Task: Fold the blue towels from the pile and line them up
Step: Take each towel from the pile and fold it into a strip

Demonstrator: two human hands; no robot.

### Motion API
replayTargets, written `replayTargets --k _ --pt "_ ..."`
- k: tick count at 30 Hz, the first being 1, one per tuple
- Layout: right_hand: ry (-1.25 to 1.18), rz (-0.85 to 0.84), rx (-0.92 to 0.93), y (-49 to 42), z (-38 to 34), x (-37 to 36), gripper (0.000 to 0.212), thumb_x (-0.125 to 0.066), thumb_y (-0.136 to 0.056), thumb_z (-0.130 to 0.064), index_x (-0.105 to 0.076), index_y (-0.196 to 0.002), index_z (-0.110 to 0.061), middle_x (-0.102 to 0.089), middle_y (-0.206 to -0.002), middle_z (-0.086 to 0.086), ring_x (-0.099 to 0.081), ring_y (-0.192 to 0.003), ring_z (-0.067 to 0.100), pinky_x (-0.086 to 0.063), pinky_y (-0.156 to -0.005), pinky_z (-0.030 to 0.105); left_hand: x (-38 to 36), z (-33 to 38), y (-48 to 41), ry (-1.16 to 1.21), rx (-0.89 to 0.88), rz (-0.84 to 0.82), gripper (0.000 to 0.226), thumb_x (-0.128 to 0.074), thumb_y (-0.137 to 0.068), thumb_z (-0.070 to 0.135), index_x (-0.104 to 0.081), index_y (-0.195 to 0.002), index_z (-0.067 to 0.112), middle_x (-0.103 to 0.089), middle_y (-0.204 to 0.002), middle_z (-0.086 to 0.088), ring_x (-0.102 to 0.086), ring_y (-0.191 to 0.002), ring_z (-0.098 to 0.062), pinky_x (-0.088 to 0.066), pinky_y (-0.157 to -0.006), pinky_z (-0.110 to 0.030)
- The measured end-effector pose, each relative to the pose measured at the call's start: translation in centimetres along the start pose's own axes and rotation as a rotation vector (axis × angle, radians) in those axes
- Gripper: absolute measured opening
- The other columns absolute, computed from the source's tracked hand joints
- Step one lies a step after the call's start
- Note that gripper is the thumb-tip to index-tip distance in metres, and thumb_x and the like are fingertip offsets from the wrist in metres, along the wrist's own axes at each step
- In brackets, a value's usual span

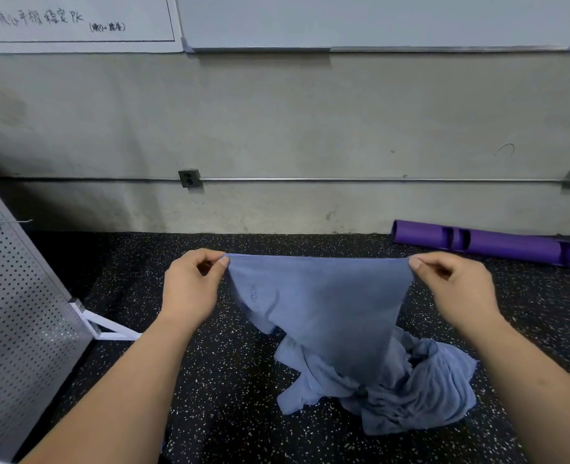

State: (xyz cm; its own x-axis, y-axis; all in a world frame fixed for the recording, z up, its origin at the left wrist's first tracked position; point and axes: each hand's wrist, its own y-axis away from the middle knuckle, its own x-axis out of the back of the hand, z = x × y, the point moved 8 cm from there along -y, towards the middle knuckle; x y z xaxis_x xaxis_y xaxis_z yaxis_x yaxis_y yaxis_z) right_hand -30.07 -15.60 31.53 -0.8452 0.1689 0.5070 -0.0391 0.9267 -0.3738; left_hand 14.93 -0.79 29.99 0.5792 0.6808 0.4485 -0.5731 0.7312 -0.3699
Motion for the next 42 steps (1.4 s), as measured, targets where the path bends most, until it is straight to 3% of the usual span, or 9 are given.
replayTargets --k 5,7,13,20,25,28,33,37,42 --pt "-0.006 -0.062 -0.018 -0.1 0.0 -0.8 0.004 -0.080 -0.093 -0.031 -0.082 -0.092 -0.033 -0.078 -0.082 -0.015 -0.071 -0.078 0.006 -0.055 -0.077 0.026 0.0 0.2 0.0 -0.026 -0.015 0.006 0.008 -0.075 -0.098 0.025 -0.078 -0.093 0.031 -0.075 -0.092 0.014 -0.069 -0.086 -0.009 -0.053 -0.080 -0.031" --pt "-0.051 -0.064 -0.027 0.1 0.1 -1.0 0.005 -0.080 -0.094 -0.028 -0.083 -0.092 -0.030 -0.078 -0.081 -0.011 -0.065 -0.067 0.000 -0.051 -0.068 0.018 0.2 -0.1 -0.2 -0.016 0.006 0.025 0.009 -0.076 -0.097 0.026 -0.078 -0.091 0.033 -0.075 -0.091 0.015 -0.070 -0.086 -0.009 -0.055 -0.082 -0.031" --pt "-0.078 -0.068 -0.051 -0.3 0.4 -1.2 0.006 -0.074 -0.099 -0.029 -0.078 -0.095 -0.028 -0.076 -0.079 -0.001 -0.046 -0.044 0.004 -0.039 -0.059 0.028 0.1 0.2 0.1 0.017 0.024 0.033 0.007 -0.073 -0.100 0.024 -0.076 -0.096 0.030 -0.075 -0.090 0.015 -0.071 -0.087 -0.007 -0.055 -0.081 -0.030" --pt "-0.107 -0.109 -0.047 0.0 0.3 -1.5 0.009 -0.070 -0.101 -0.026 -0.075 -0.094 -0.025 -0.072 -0.071 0.001 -0.038 -0.047 0.010 -0.036 -0.054 0.027 -0.5 -0.8 -0.1 0.110 0.083 0.006 0.006 -0.075 -0.099 0.024 -0.077 -0.095 0.027 -0.077 -0.087 0.006 -0.072 -0.084 -0.018 -0.056 -0.080 -0.034" --pt "-0.223 -0.082 -0.089 0.0 0.4 -0.9 0.005 -0.076 -0.097 -0.025 -0.079 -0.095 -0.022 -0.071 -0.067 -0.003 -0.028 -0.043 0.009 -0.026 -0.039 0.019 -0.1 -0.7 -0.1 0.283 0.123 0.053 0.002 -0.078 -0.097 0.020 -0.079 -0.096 0.022 -0.075 -0.083 0.001 -0.062 -0.071 -0.002 -0.051 -0.076 -0.025" --pt "-0.214 -0.081 -0.103 -0.1 0.9 -0.8 0.006 -0.077 -0.097 -0.027 -0.080 -0.094 -0.023 -0.072 -0.068 -0.003 -0.030 -0.044 0.013 -0.026 -0.042 0.019 -0.2 -0.5 0.1 0.328 0.144 0.037 0.003 -0.078 -0.097 0.018 -0.079 -0.095 0.020 -0.070 -0.078 0.004 -0.056 -0.062 0.001 -0.047 -0.065 -0.024" --pt "-0.223 -0.163 -0.175 -0.2 2.6 -2.1 0.010 -0.072 -0.100 -0.028 -0.078 -0.096 -0.023 -0.071 -0.070 -0.003 -0.039 -0.062 0.020 -0.033 -0.058 0.031 -1.5 -1.6 0.1 0.279 0.201 -0.068 0.007 -0.075 -0.099 0.022 -0.079 -0.094 0.019 -0.073 -0.084 -0.003 -0.056 -0.068 -0.007 -0.048 -0.070 -0.029" --pt "-0.304 -0.182 -0.275 0.1 2.9 -3.5 0.016 -0.065 -0.105 -0.028 -0.076 -0.104 -0.017 -0.075 -0.082 0.005 -0.059 -0.075 0.021 -0.054 -0.076 0.042 -2.6 -2.4 0.5 0.242 0.278 -0.121 0.016 -0.071 -0.102 0.025 -0.075 -0.089 0.016 -0.068 -0.079 -0.006 -0.054 -0.071 -0.014 -0.049 -0.071 -0.034" --pt "-0.387 -0.161 -0.376 0.7 2.7 -5.3 0.017 -0.068 -0.103 -0.029 -0.078 -0.100 -0.015 -0.077 -0.090 0.013 -0.061 -0.076 0.023 -0.052 -0.072 0.040 -3.9 -2.4 1.1 0.312 0.395 -0.105 0.019 -0.071 -0.100 0.021 -0.073 -0.084 0.011 -0.068 -0.076 -0.002 -0.059 -0.075 -0.019 -0.056 -0.078 -0.040"
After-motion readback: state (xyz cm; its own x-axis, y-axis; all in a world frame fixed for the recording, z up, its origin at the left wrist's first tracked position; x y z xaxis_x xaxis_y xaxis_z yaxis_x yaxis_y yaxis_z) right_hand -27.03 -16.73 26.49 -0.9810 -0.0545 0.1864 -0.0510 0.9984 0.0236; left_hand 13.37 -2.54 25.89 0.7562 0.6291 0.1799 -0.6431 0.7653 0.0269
